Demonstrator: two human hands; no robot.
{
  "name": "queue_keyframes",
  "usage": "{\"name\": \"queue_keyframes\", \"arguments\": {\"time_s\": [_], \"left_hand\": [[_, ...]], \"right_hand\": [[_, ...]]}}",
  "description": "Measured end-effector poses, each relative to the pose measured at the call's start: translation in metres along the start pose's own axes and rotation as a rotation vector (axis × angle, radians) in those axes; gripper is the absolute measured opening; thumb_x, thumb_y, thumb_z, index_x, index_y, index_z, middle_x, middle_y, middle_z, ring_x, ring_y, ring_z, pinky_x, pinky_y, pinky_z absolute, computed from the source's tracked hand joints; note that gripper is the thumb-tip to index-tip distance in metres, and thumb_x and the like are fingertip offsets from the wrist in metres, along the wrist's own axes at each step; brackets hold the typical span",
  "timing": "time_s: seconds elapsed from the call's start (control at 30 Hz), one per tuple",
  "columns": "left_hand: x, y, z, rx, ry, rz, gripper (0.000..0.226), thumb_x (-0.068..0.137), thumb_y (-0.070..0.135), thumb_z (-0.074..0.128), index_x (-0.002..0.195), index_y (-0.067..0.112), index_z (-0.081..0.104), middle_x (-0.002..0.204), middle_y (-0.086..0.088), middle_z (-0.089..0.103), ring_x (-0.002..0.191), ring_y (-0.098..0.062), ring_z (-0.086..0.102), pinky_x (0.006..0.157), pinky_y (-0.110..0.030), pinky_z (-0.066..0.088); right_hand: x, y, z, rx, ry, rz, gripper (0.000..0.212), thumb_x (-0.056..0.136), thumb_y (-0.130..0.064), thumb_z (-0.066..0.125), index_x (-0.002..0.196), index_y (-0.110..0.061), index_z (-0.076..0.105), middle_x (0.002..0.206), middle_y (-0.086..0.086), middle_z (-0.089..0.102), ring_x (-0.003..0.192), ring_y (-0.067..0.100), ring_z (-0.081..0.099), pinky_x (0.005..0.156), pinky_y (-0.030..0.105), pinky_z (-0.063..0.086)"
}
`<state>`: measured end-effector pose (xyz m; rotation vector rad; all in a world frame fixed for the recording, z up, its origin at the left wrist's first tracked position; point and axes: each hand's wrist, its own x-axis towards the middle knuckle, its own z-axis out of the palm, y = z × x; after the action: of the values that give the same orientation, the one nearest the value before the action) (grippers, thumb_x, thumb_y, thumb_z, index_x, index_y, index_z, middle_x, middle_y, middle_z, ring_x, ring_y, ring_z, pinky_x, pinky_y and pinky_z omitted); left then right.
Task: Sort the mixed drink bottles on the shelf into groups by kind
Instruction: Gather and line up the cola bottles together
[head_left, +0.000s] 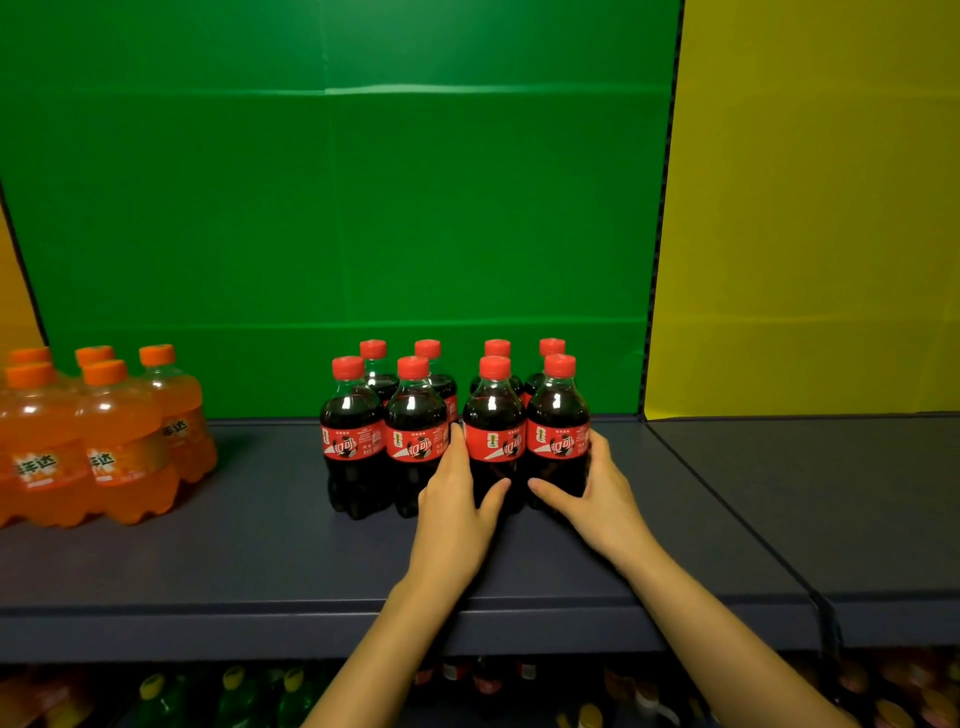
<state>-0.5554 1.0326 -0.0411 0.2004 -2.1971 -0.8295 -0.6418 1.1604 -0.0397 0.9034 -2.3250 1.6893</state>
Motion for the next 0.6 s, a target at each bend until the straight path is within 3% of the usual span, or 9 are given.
{"name": "queue_keyframes", "arguments": {"time_s": [0.17,0.27,0.37,0.43,0.5,0.6], "left_hand": [[-0.008,0.004,-0.006,-0.015,0.053,0.041,0.069,0.085,0.019,0.063,0.144,0.018,0.027,0.142,0.011,0.039,0.132,-0.006,0.037,0.110,-0.034,0.034],[-0.017,0.002,-0.020,0.015,0.172,0.059,0.048,0.083,0.019,0.065,0.128,0.018,0.051,0.121,0.011,0.058,0.111,-0.007,0.056,0.094,-0.026,0.047],[-0.021,-0.007,-0.046,0.027,0.360,0.061,0.035,0.081,0.016,0.067,0.114,0.015,0.057,0.104,0.002,0.064,0.090,-0.014,0.063,0.081,-0.035,0.054],[-0.018,-0.016,-0.065,0.030,0.450,0.059,0.042,0.079,0.018,0.070,0.116,0.012,0.052,0.104,0.002,0.054,0.093,-0.020,0.057,0.082,-0.036,0.050],[-0.010,-0.027,-0.080,0.050,0.474,0.006,0.064,0.072,0.025,0.076,0.124,0.009,0.042,0.112,0.001,0.044,0.106,-0.023,0.048,0.092,-0.035,0.043],[0.010,-0.043,-0.094,-0.130,0.278,-0.220,0.103,0.061,0.029,0.084,0.140,0.014,0.020,0.139,-0.006,0.034,0.128,-0.019,0.036,0.107,-0.033,0.030]], "right_hand": [[0.000,0.003,0.000,-0.035,0.044,-0.011,0.080,0.072,-0.029,0.075,0.137,-0.017,0.030,0.138,0.002,0.042,0.129,0.017,0.038,0.104,0.029,0.032],[-0.001,0.002,-0.004,-0.009,0.118,-0.011,0.086,0.068,-0.034,0.077,0.138,-0.018,0.030,0.141,0.002,0.035,0.133,0.019,0.031,0.110,0.037,0.030],[-0.001,0.000,-0.009,0.066,0.126,-0.011,0.088,0.068,-0.033,0.078,0.139,-0.021,0.027,0.145,-0.001,0.030,0.135,0.016,0.028,0.108,0.033,0.027],[0.002,-0.002,-0.011,0.133,0.078,0.037,0.095,0.067,-0.031,0.079,0.142,-0.024,0.021,0.150,-0.001,0.023,0.138,0.017,0.024,0.108,0.034,0.027],[0.006,-0.001,-0.011,0.186,0.016,0.102,0.104,0.065,-0.031,0.080,0.144,-0.028,0.013,0.154,0.000,0.017,0.141,0.019,0.021,0.110,0.039,0.025],[0.014,0.000,-0.008,0.257,-0.057,0.161,0.115,0.060,-0.030,0.083,0.145,-0.030,0.005,0.155,0.000,0.017,0.140,0.019,0.023,0.113,0.041,0.025]]}}
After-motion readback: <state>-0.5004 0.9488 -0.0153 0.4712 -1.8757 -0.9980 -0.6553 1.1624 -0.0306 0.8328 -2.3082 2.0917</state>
